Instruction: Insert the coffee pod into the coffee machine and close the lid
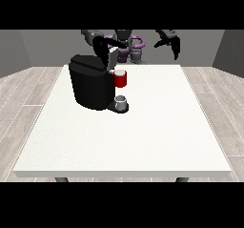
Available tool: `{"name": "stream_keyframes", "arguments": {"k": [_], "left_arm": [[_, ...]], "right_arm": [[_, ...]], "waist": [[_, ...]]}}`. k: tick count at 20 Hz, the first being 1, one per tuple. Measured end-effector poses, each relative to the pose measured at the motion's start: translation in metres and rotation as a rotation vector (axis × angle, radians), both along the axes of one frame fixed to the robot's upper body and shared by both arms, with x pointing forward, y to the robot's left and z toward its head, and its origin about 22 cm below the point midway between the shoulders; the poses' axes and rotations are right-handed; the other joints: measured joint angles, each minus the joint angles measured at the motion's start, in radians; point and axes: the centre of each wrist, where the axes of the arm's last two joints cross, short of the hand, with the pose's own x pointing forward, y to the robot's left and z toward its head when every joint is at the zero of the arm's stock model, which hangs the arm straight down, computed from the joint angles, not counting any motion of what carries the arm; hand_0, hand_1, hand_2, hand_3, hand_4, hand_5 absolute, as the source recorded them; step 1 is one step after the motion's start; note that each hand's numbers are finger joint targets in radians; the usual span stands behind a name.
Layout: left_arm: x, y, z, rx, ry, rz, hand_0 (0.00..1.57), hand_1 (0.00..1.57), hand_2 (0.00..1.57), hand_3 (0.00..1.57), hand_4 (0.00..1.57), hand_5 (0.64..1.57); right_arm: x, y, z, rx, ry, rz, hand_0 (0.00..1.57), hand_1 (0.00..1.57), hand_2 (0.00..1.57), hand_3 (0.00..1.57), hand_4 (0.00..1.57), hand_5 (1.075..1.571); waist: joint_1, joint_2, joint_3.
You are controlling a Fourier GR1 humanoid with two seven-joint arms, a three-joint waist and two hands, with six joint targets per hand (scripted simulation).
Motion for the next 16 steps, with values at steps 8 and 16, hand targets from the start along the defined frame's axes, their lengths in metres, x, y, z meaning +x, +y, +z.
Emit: {"name": "stream_keyframes", "arguments": {"k": [8,16], "left_arm": [[0.007,-0.015,0.007,0.006,-0.034,-0.053,0.00,0.00,0.00,0.00,0.40,1.571],[0.018,-0.032,0.024,0.001,-0.088,-0.110,0.00,0.00,0.00,0.00,0.40,1.571]], "right_arm": [[0.000,-0.006,0.034,-0.104,-0.003,-0.094,0.00,0.00,0.00,0.00,0.27,1.571],[-0.003,-0.019,0.075,-0.116,0.013,-0.191,0.00,0.00,0.00,0.00,0.00,1.571]], "waist": [[0.055,0.043,0.0104],[0.130,0.097,0.0208]]}}
